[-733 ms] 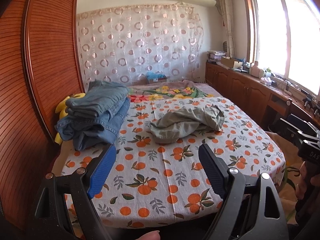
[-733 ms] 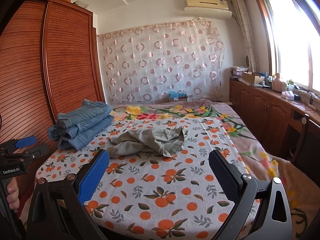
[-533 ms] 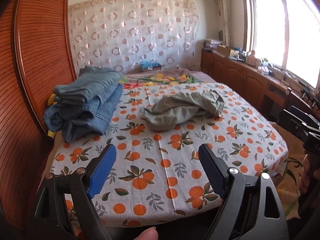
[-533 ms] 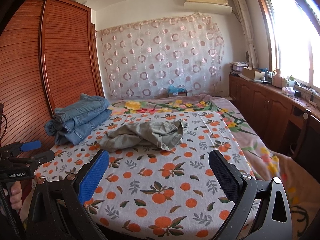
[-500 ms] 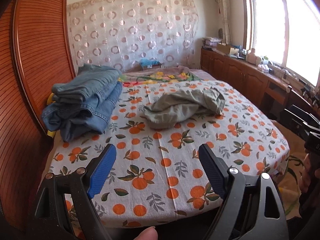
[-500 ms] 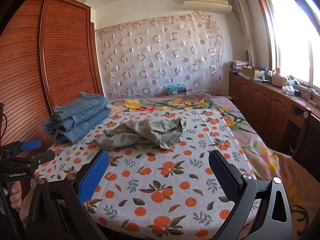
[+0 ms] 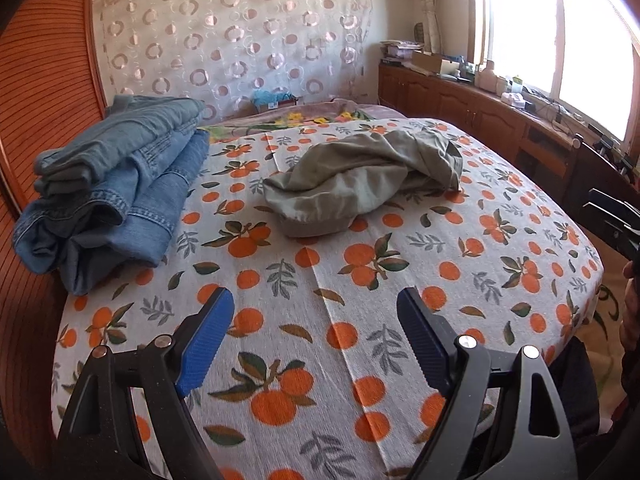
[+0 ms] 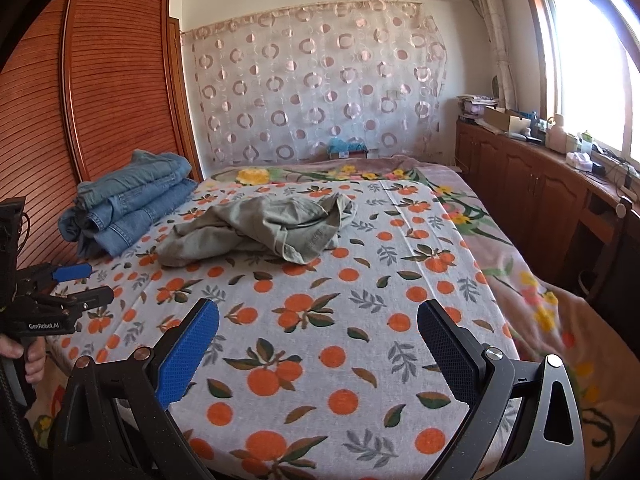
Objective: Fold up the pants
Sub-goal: 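Move both grippers toward the crumpled grey-green garment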
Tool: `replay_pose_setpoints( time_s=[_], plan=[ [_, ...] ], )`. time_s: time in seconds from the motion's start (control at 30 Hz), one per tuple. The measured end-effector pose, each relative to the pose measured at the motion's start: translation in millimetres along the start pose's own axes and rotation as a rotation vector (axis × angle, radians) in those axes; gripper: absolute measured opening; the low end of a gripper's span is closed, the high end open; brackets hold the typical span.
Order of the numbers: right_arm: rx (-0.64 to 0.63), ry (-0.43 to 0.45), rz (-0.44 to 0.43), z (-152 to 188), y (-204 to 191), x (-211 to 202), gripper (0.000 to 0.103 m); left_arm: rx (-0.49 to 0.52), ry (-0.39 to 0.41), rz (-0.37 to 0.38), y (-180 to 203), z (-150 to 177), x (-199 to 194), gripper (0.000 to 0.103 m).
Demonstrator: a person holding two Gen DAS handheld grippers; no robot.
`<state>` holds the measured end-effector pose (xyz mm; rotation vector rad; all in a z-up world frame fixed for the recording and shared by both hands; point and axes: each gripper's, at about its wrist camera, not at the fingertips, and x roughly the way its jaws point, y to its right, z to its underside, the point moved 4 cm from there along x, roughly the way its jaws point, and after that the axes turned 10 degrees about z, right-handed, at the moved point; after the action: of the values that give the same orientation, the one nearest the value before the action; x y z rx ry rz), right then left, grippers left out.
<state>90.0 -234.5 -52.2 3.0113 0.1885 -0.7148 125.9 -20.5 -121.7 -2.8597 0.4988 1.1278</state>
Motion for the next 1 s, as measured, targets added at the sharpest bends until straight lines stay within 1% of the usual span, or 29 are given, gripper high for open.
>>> replay_pose_setpoints(
  time_s=[0.07, 0.13, 0.17, 0.23, 0.3, 0.37, 0.5, 0.63, 0.7, 1.0],
  plan=[
    [-0.010, -0.004, -0.002, -1, -1, 4, 0.100, 0.011, -0.010, 0.011, -4, -3, 7, 0.084],
    [-0.019, -0.007, -0.008, -3, -1, 9, 0.099, 0.025, -0.020, 0.022, -6, -5, 13, 0.082],
    [-0.023, -0.010, -0.017, -5, -2, 11, 0.095, 0.031, -0.022, 0.016, -8, -7, 15, 0.081],
    [-0.038, -0.014, -0.031, -9, -5, 14, 0.093, 0.040, -0.020, 0.018, -10, -10, 18, 0.080],
    [-0.051, -0.012, -0.047, -13, -7, 16, 0.087, 0.046, -0.019, 0.012, -13, -13, 21, 0.080],
    [-0.063, -0.013, -0.066, -18, -8, 18, 0.084, 0.054, -0.020, 0.000, -16, -16, 24, 0.080],
    [-0.091, -0.027, -0.106, -25, -15, 27, 0.077, 0.061, -0.030, 0.000, -22, -19, 32, 0.080],
    [-0.128, -0.074, -0.142, -31, -26, 45, 0.069, 0.083, -0.042, 0.019, -23, -22, 38, 0.080],
    [-0.145, -0.098, -0.164, -35, -32, 51, 0.064, 0.096, -0.042, 0.023, -25, -24, 40, 0.080],
    [-0.236, -0.117, -0.295, -56, -71, 60, 0.051, 0.059, -0.043, 0.002, -44, -25, 37, 0.080]
  ],
)
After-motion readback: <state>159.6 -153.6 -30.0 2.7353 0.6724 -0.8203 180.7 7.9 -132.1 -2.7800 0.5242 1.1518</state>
